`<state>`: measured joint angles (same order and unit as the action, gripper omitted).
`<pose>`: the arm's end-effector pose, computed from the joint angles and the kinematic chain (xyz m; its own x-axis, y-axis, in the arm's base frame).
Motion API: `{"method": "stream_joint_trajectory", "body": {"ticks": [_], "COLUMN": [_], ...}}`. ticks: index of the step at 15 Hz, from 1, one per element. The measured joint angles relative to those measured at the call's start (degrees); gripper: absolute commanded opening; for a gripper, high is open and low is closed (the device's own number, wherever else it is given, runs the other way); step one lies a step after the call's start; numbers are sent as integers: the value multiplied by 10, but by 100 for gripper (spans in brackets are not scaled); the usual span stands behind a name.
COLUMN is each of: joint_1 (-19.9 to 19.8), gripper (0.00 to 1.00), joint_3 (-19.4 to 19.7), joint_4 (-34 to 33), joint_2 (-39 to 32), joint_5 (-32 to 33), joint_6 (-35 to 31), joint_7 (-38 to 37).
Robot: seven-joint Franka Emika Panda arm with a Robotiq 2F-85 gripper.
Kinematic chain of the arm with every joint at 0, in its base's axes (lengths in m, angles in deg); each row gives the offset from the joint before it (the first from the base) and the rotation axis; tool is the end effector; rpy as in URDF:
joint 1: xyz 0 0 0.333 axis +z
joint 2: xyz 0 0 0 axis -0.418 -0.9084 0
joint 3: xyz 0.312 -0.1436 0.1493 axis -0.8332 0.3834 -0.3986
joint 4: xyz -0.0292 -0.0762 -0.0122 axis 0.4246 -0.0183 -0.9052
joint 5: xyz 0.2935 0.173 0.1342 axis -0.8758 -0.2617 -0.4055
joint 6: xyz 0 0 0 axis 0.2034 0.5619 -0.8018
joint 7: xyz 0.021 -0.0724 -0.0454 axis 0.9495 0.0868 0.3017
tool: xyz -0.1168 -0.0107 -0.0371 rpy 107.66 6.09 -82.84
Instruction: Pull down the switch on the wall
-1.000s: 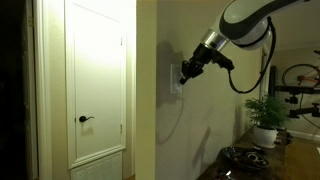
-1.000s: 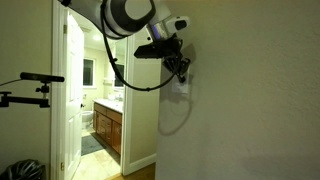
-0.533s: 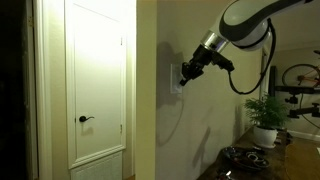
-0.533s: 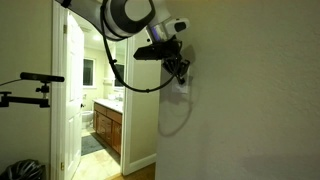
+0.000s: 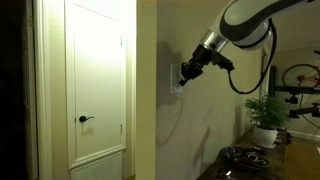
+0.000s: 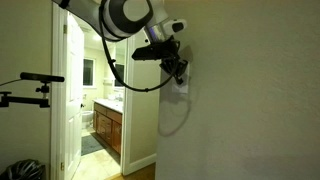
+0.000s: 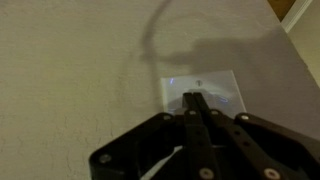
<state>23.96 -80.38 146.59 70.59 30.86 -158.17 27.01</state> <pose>0.5686 -0.0116 0.6659 0.7527 -0.0877 0.6525 -0.0368 -0.9951 -0.0913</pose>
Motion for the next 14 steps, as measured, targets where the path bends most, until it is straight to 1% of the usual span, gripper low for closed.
{"method": "stream_joint_trajectory", "body": {"ticks": [4, 14], "joint_1": [0, 0], "gripper": [4, 4], "joint_3": [0, 0], "joint_4": [0, -2], "joint_2": [6, 0], "joint_5": [14, 14], "joint_6": [0, -1], "joint_7": [0, 0]}}
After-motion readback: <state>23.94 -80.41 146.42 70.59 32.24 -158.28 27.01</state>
